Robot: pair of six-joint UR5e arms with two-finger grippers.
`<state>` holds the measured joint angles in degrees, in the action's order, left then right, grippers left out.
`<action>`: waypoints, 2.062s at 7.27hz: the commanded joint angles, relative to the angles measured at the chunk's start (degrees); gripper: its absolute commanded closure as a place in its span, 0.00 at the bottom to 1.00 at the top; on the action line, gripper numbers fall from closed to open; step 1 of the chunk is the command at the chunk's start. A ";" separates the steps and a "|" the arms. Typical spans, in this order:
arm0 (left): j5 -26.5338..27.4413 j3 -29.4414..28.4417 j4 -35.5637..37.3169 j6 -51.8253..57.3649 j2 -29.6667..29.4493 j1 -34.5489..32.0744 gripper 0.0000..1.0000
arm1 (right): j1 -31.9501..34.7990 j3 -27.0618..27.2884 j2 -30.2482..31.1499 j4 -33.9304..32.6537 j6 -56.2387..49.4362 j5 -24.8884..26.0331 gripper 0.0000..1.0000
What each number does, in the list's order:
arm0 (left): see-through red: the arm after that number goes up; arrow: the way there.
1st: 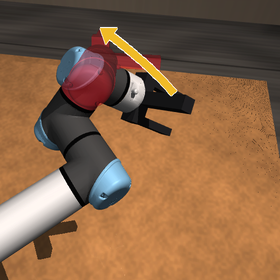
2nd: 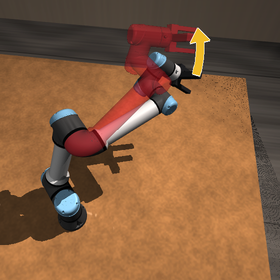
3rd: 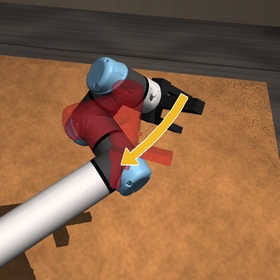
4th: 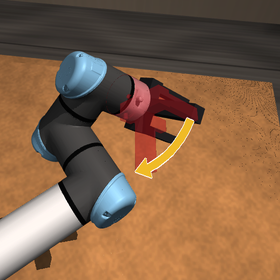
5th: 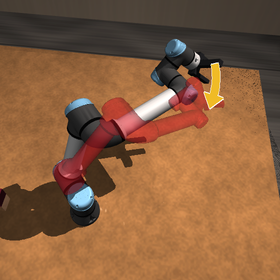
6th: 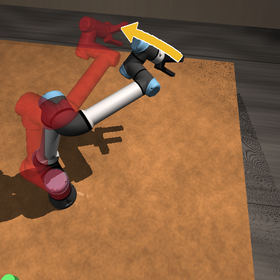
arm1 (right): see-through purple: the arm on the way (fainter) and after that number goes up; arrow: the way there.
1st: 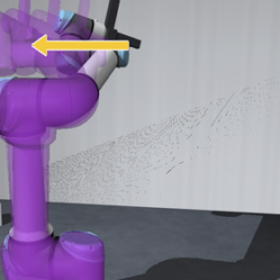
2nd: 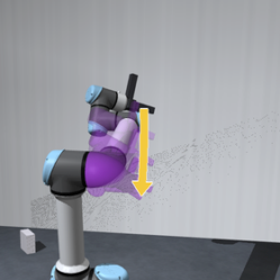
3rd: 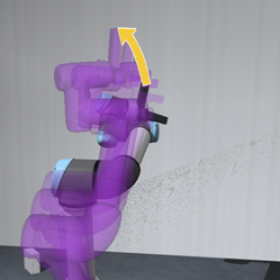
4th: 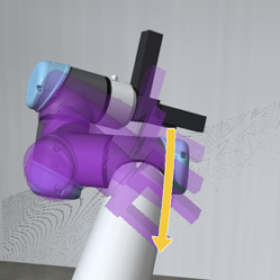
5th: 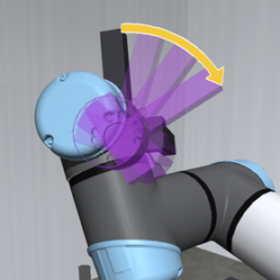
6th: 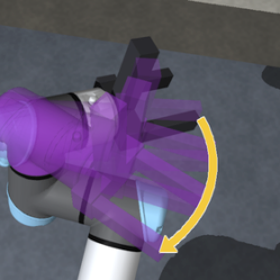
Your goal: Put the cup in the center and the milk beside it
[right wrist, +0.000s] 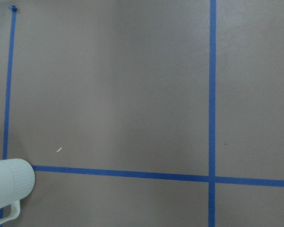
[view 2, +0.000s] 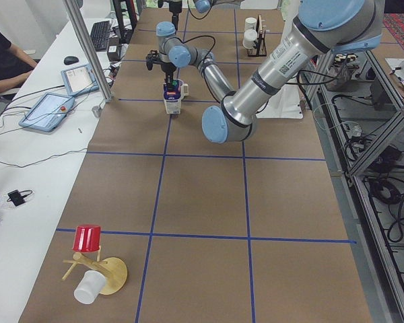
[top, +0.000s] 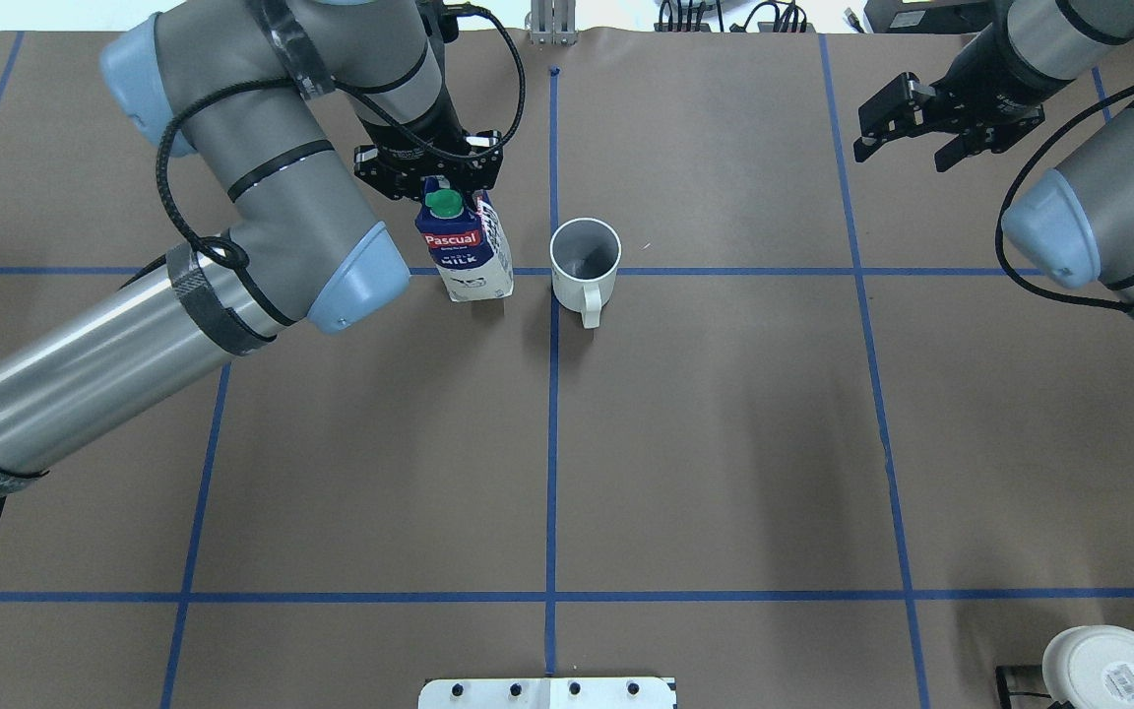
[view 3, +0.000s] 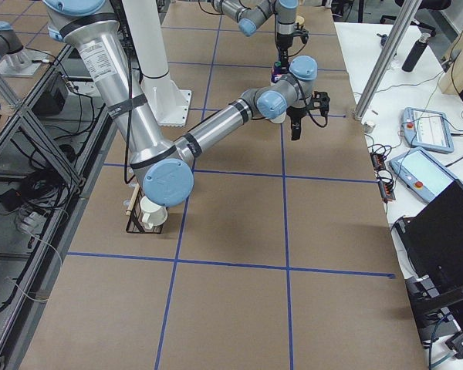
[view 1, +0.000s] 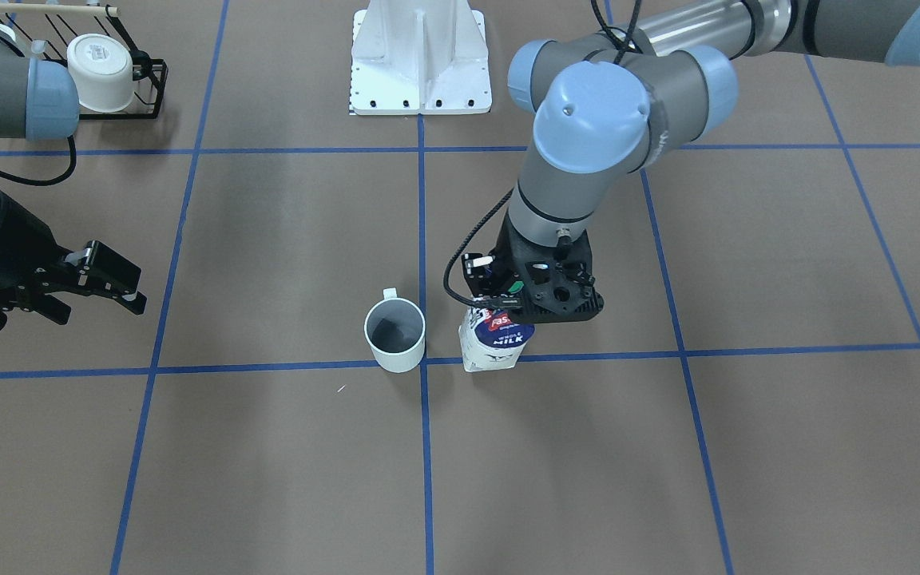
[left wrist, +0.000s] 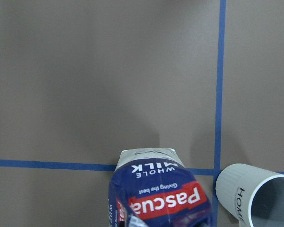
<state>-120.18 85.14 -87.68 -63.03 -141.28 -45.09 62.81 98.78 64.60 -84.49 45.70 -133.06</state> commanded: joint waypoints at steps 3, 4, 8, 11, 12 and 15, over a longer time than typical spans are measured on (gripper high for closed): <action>0.21 -0.59 -0.03 -2.44 -1.89 2.81 1.00 | 0.12 0.10 0.62 0.02 0.00 0.00 0.00; 0.30 -0.85 -0.12 -2.88 -1.72 2.99 0.63 | 0.12 0.01 0.62 0.02 0.00 0.00 0.00; 3.99 0.98 -0.74 -10.18 -1.72 3.96 0.02 | 0.38 -0.25 0.62 0.02 0.00 0.08 0.00; -8.97 7.28 -0.38 -10.45 0.81 -2.34 0.02 | 1.43 -0.77 2.11 0.29 -0.35 1.66 0.00; -9.19 14.45 -0.38 -9.84 5.62 -4.37 0.02 | 1.96 -0.60 3.42 0.72 -0.35 2.10 0.00; -9.90 26.54 -0.38 -7.82 20.39 -13.23 0.02 | 4.94 -0.58 10.89 0.29 -5.94 3.85 0.00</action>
<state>-129.80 107.81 -88.02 -71.75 -126.72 -54.41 66.48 99.30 72.80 -83.74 43.06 -130.25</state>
